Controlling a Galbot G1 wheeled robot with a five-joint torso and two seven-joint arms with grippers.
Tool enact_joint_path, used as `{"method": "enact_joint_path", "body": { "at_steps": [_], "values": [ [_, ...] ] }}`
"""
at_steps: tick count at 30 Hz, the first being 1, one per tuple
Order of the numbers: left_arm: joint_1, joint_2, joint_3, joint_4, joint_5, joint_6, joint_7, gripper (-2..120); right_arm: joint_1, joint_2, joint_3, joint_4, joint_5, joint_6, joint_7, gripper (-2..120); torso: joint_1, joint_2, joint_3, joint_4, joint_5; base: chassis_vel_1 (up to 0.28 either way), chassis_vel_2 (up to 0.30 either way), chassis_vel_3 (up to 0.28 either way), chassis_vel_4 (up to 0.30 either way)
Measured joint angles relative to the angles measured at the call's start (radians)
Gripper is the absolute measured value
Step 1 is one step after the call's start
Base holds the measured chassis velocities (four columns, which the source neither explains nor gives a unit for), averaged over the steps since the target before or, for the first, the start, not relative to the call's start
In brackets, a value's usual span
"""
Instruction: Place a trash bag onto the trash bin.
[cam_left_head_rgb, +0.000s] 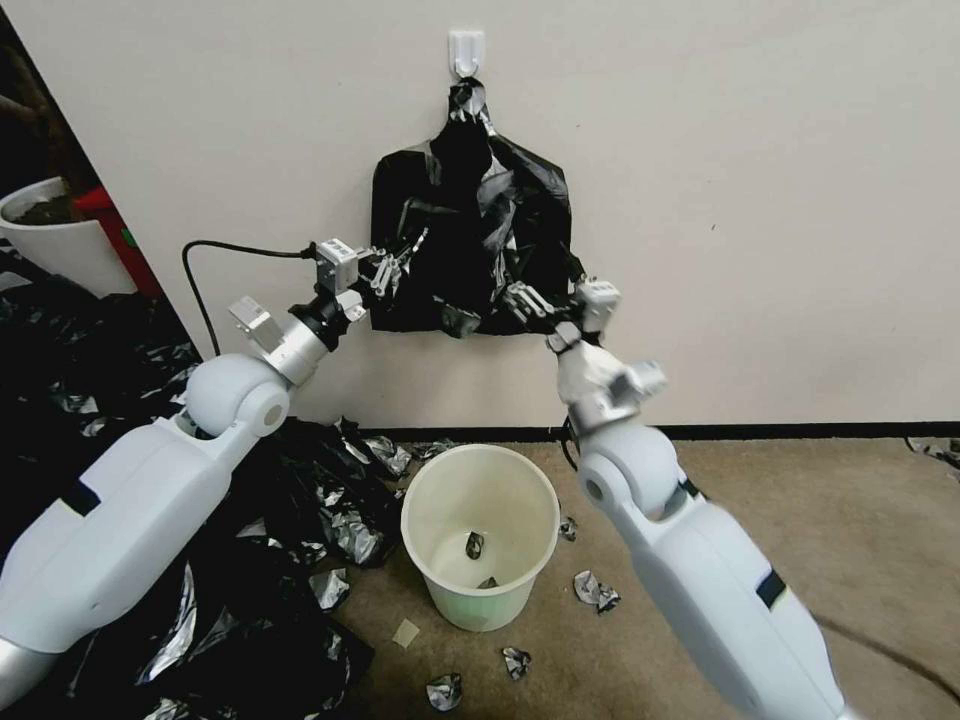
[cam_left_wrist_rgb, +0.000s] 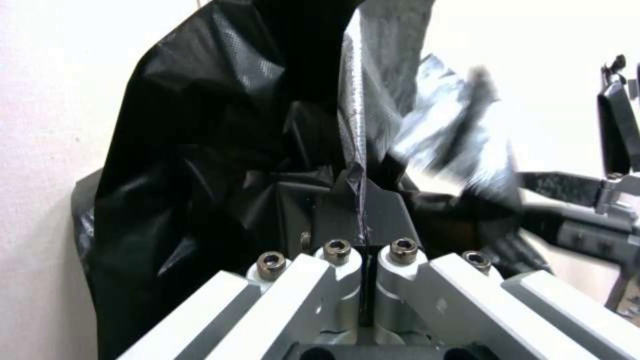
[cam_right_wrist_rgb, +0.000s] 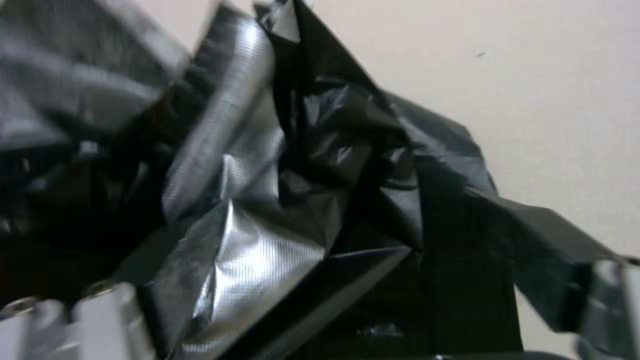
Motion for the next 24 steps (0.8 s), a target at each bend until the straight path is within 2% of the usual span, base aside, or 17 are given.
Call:
{"method": "enact_joint_path", "body": {
  "at_steps": [2, 8, 13, 19, 20, 24],
  "values": [
    [0.002, 0.0, -0.002, -0.001, 0.0, 0.0, 0.0, 0, 0.012, -0.007, -0.018, 0.006, -0.001, -0.017, 0.014, 99, 0.0, 0.0, 0.0, 0.0, 0.0, 0.0, 0.0, 0.0, 0.0],
    [0.006, -0.003, -0.008, -0.003, 0.001, 0.0, -0.001, 0, 0.04, -0.016, -0.046, 0.046, 0.059, -0.036, 0.012, 100, 0.0, 0.0, 0.0, 0.0001, -0.0002, 0.0, 0.0, 0.0, 0.0],
    [0.005, -0.011, -0.01, -0.002, 0.002, 0.001, -0.001, 0, 0.006, -0.04, -0.041, 0.115, 0.073, -0.042, -0.062, 100, 0.0, 0.0, 0.0, -0.0002, -0.0002, 0.0, 0.0, 0.0, 0.0],
    [0.003, -0.012, -0.01, -0.001, 0.001, 0.001, -0.001, 0, 0.033, -0.05, -0.054, 0.061, -0.048, -0.089, -0.069, 100, 0.0, 0.0, 0.0, -0.0001, -0.0002, 0.0, 0.0, 0.0, 0.0],
    [0.002, -0.015, -0.007, -0.001, 0.001, 0.001, -0.002, 0, 0.061, -0.043, -0.065, 0.031, -0.082, -0.12, -0.067, 100, 0.0, 0.0, 0.0, -0.0001, -0.0001, 0.0, 0.0, 0.0, 0.0],
    [-0.003, -0.025, -0.002, -0.001, 0.001, 0.003, -0.006, 0, 0.118, -0.02, -0.09, -0.018, -0.09, -0.169, -0.024, 100, 0.0, 0.0, 0.0, 0.0001, -0.0003, 0.0, 0.0, 0.0, 0.0]
  ]
}}
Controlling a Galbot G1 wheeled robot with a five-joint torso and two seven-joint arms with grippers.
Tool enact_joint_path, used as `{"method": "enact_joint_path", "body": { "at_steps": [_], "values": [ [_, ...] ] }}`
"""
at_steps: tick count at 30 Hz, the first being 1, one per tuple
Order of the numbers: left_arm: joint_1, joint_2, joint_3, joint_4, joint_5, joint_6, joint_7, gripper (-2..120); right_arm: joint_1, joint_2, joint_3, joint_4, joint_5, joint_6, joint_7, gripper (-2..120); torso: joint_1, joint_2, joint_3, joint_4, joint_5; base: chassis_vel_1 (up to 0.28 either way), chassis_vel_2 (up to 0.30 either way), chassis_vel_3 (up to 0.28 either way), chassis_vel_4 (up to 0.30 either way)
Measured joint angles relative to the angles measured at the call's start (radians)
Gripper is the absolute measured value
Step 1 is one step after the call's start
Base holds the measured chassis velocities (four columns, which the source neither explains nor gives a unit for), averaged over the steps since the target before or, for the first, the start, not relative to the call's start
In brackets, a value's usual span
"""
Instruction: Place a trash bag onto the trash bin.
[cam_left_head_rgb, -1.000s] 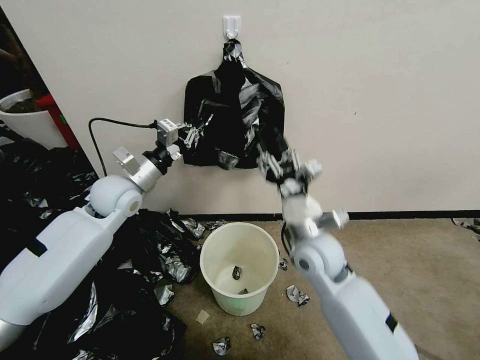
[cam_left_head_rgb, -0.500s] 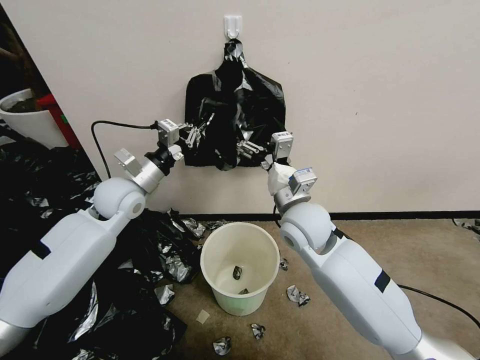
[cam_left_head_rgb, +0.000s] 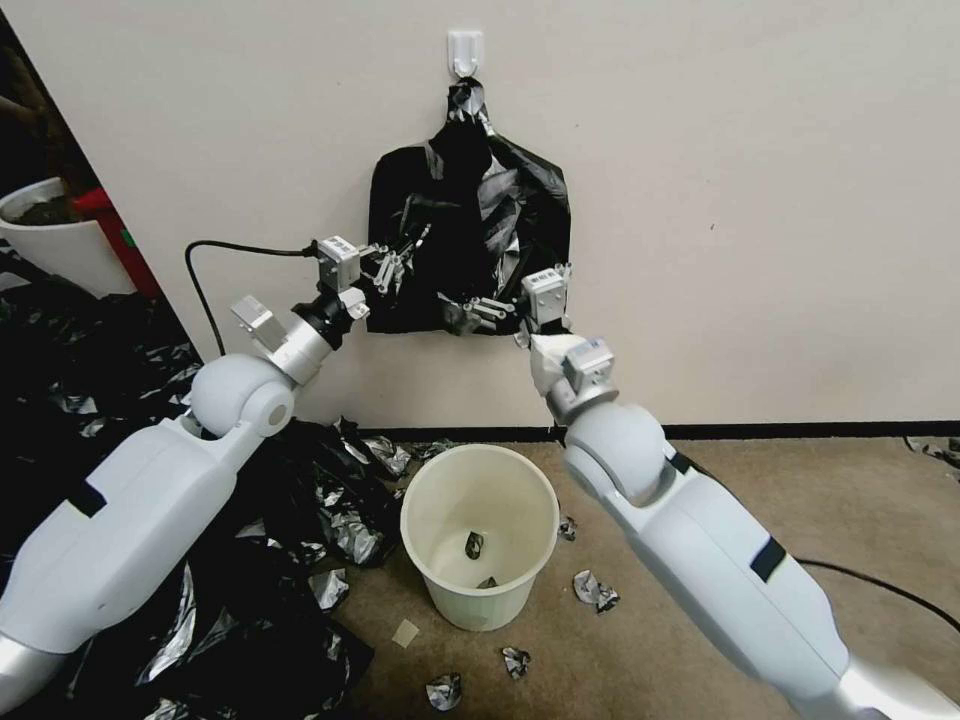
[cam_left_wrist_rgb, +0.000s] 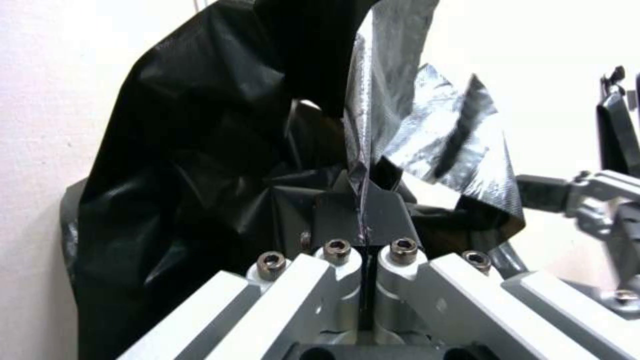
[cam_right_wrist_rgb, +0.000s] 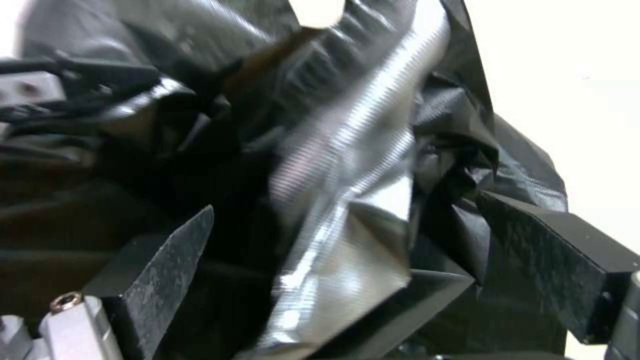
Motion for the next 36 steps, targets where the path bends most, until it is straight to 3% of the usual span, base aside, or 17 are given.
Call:
{"method": "enact_joint_path", "body": {
  "at_steps": [5, 9, 22, 27, 30, 33, 36],
  "values": [
    [-0.003, -0.001, 0.001, -0.006, 0.0, 0.001, -0.005, 0, 0.022, 0.025, -0.004, -0.025, 0.016, -0.016, 0.031, 96, 0.0, 0.0, 0.0, 0.0, 0.0, 0.0, 0.0, 0.0, 0.0],
    [-0.002, 0.004, -0.004, -0.01, -0.004, 0.002, -0.007, 0, 0.024, 0.028, -0.003, -0.029, 0.019, -0.016, 0.032, 84, 0.0, 0.0, 0.0, -0.0001, 0.0001, 0.0, 0.0, 0.0, 0.0],
    [0.014, 0.003, -0.019, -0.018, -0.012, 0.002, -0.024, 0, 0.007, 0.02, 0.014, -0.028, 0.058, 0.032, -0.005, 32, 0.0, 0.0, 0.0, -0.0001, 0.0001, 0.0, 0.0, 0.0, 0.0],
    [0.023, 0.005, -0.026, -0.024, -0.012, 0.002, -0.027, 0, -0.011, 0.014, 0.019, -0.014, 0.078, 0.055, -0.008, 21, 0.0, 0.0, 0.0, -0.0001, 0.0, 0.0, 0.0, 0.0, 0.0],
    [0.04, 0.01, -0.042, -0.037, -0.018, 0.002, -0.032, 0, -0.039, 0.0, 0.025, 0.014, 0.086, 0.07, -0.012, 3, 0.0, 0.0, 0.0, -0.0001, 0.0001, 0.0, 0.0, 0.0, 0.0],
    [0.048, 0.011, -0.049, -0.043, -0.02, 0.002, -0.034, 0, -0.048, -0.005, 0.027, 0.025, 0.091, 0.074, -0.016, 0, 0.0, 0.0, 0.0, -0.0001, 0.0002, 0.0, 0.0, 0.0, 0.0],
    [0.112, 0.01, -0.106, -0.087, -0.021, 0.002, -0.045, 0, -0.1, -0.032, 0.042, 0.086, 0.122, 0.103, -0.039, 0, 0.0, 0.0, 0.0, -0.0001, 0.0002, 0.0, 0.0, 0.0, 0.0]
  ]
}}
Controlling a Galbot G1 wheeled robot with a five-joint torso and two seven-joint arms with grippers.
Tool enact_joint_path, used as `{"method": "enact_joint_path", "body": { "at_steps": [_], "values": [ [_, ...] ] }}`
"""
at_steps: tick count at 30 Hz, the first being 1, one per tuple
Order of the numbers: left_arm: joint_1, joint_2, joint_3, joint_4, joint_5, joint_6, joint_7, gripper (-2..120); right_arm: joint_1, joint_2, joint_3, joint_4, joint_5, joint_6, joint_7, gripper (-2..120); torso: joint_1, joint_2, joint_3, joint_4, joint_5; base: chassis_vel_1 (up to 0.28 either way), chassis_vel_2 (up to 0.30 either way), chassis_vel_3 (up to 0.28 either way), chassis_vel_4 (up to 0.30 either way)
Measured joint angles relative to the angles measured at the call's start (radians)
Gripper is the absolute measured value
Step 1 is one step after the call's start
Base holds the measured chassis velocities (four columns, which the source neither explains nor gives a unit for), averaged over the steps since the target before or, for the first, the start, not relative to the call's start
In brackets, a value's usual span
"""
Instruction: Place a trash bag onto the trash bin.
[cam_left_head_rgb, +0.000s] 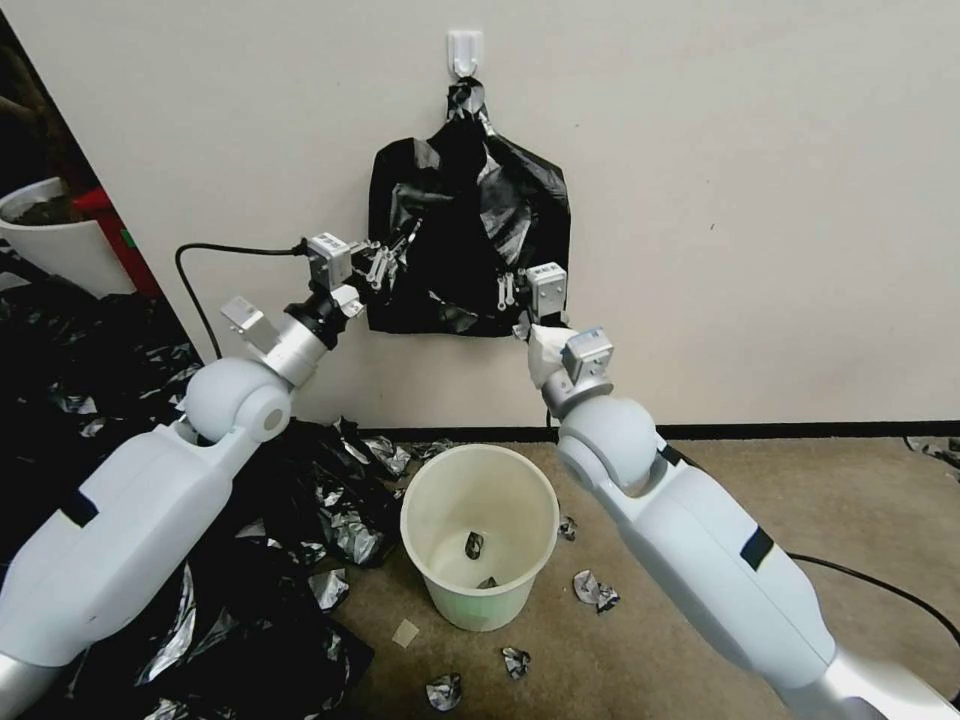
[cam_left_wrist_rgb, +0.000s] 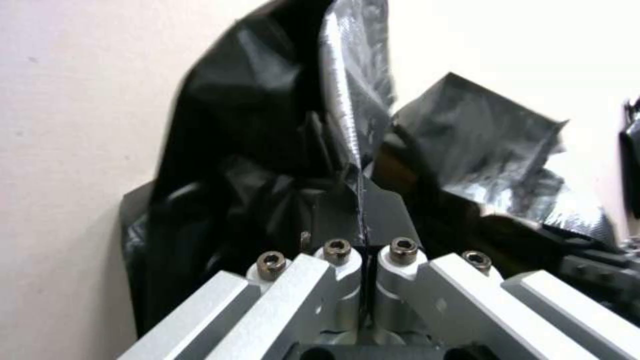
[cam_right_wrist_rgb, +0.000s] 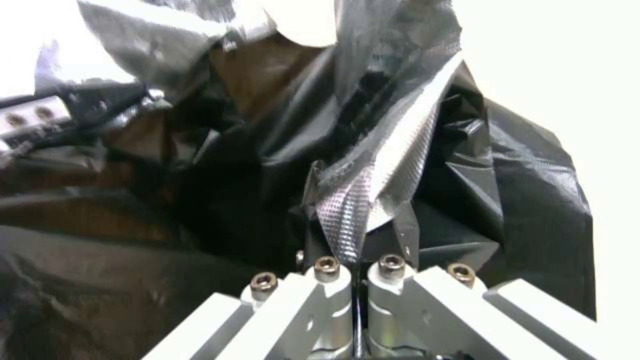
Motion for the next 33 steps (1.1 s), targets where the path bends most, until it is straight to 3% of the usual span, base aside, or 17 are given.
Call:
{"method": "enact_joint_path", "body": {
  "at_steps": [3, 6, 8, 11, 20, 29, 33],
  "values": [
    [0.029, -0.002, -0.027, -0.021, 0.001, -0.001, -0.003, 0, -0.025, -0.01, 0.007, 0.032, 0.017, 0.005, -0.004, 0, 0.0, 0.0, 0.0, 0.0001, 0.0, 0.0, 0.0, 0.0, 0.0],
    [0.15, -0.014, -0.105, -0.099, 0.017, -0.011, -0.01, 0, -0.132, -0.042, 0.024, 0.161, 0.094, -0.004, 0.013, 0, 0.0, 0.0, 0.0, -0.0002, 0.0, 0.0, 0.0, 0.0, 0.0],
    [0.167, -0.017, -0.113, -0.108, 0.021, -0.015, -0.01, 0, -0.15, -0.046, 0.026, 0.181, 0.105, -0.007, 0.02, 0, 0.0, 0.0, 0.0, 0.0001, 0.0001, 0.0, 0.0, 0.0, 0.0],
    [0.286, -0.041, -0.164, -0.155, 0.047, -0.031, -0.014, 0, -0.256, -0.053, 0.044, 0.268, 0.139, -0.016, 0.045, 0, 0.0, 0.0, 0.0, -0.0001, -0.0001, 0.0, 0.0, 0.0, 0.0],
    [0.487, -0.116, -0.25, -0.272, 0.066, -0.041, -0.019, 0, -0.461, -0.01, 0.084, 0.388, 0.138, 0.003, 0.051, 0, 0.0, 0.0, 0.0, 0.0, 0.0, 0.0, 0.0, 0.0, 0.0],
    [0.524, -0.178, -0.244, -0.271, 0.085, -0.034, -0.019, 0, -0.491, -0.006, 0.093, 0.39, 0.132, 0.003, 0.072, 0, 0.0, 0.0, 0.0, -0.0001, 0.0, 0.0, 0.0, 0.0, 0.0],
    [0.539, -0.2, -0.238, -0.287, 0.086, 0.017, -0.036, 0, -0.493, -0.019, 0.092, 0.411, 0.134, -0.039, 0.122, 0, 0.0, 0.0, 0.0, -0.0001, -0.0001, 0.0, 0.0, 0.0, 0.0]
  ]
}}
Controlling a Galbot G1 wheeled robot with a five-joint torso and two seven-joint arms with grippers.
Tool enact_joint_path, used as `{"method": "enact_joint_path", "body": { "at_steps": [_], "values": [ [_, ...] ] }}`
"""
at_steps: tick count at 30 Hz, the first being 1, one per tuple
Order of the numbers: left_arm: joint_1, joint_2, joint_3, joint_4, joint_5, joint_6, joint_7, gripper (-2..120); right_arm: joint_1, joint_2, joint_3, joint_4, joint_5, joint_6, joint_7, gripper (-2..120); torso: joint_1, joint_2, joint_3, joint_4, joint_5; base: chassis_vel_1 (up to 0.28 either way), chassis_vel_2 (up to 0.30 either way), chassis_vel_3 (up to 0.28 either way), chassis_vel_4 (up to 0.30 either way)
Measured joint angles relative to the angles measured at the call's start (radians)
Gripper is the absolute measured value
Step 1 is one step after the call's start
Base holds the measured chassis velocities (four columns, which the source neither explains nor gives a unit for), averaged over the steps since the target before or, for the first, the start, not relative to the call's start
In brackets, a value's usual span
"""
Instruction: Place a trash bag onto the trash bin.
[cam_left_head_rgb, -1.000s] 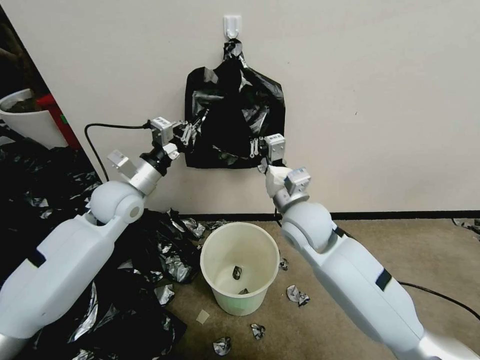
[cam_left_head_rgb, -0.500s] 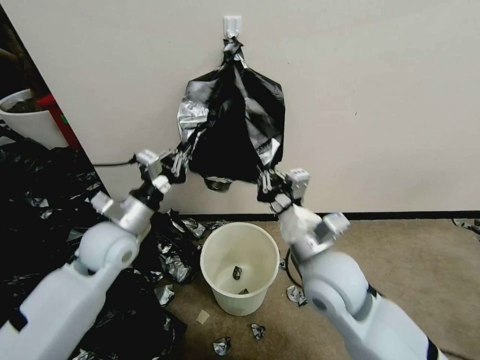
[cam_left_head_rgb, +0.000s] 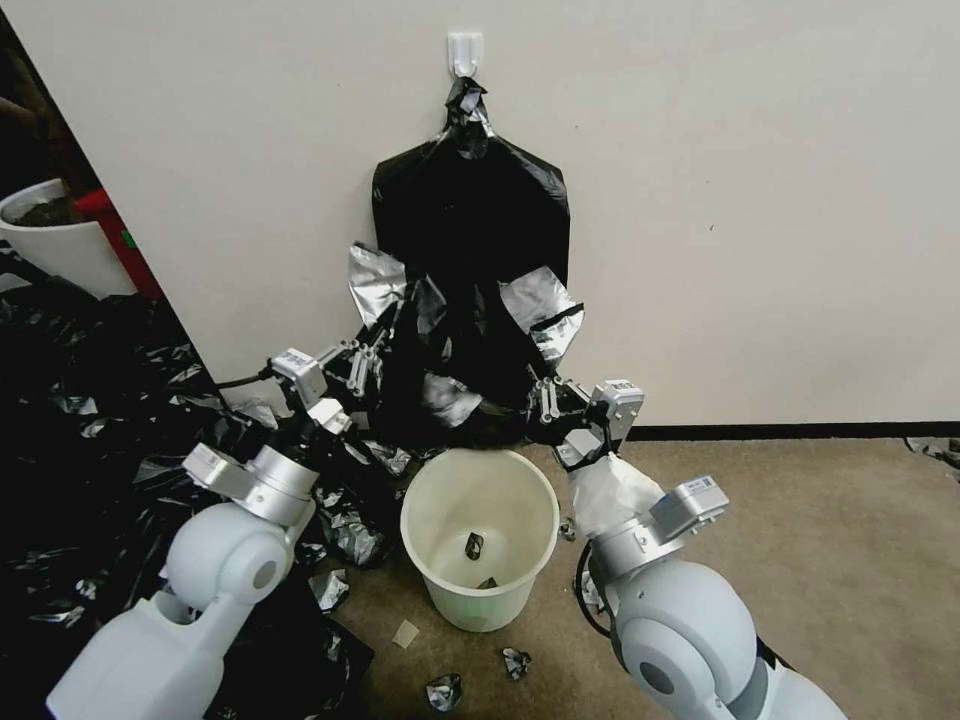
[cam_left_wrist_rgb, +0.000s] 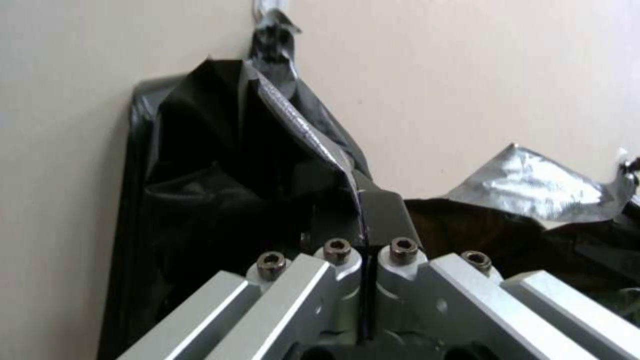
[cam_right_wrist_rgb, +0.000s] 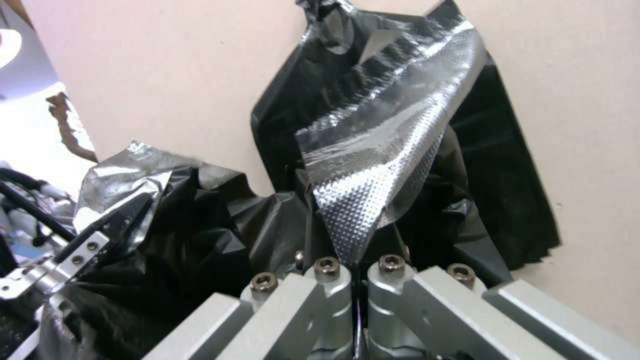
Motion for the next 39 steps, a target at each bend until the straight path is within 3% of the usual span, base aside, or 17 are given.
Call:
{"method": "enact_joint_path", "body": {
  "at_steps": [13, 20, 28, 39],
  "values": [
    [0.084, -0.048, 0.01, -0.038, 0.058, 0.126, -0.051, 0, -0.04, -0.046, -0.018, 0.019, 0.02, -0.111, 0.113, 0, 0.0, 0.0, 0.0, 0.0, 0.0, 0.0, 0.0, 0.0, 0.0],
    [0.113, -0.076, 0.039, 0.007, 0.114, 0.189, -0.091, 0, -0.064, -0.067, -0.045, -0.032, 0.037, -0.154, 0.174, 0, 0.0, 0.0, 0.0, 0.0, 0.0001, 0.0, 0.0, 0.0, 0.0],
    [0.141, -0.145, 0.097, 0.105, 0.207, 0.165, -0.096, 0, -0.061, -0.055, -0.085, -0.152, 0.043, -0.128, 0.194, 0, 0.0, 0.0, 0.0, 0.0001, 0.0, 0.0, 0.0, 0.0, 0.0],
    [0.233, -0.206, 0.139, 0.163, 0.373, 0.106, -0.128, 0, -0.072, -0.08, -0.142, -0.242, 0.003, -0.09, 0.257, 0, 0.0, 0.0, 0.0, 0.0, 0.0001, 0.0, 0.0, 0.0, 0.0]
  ]
}}
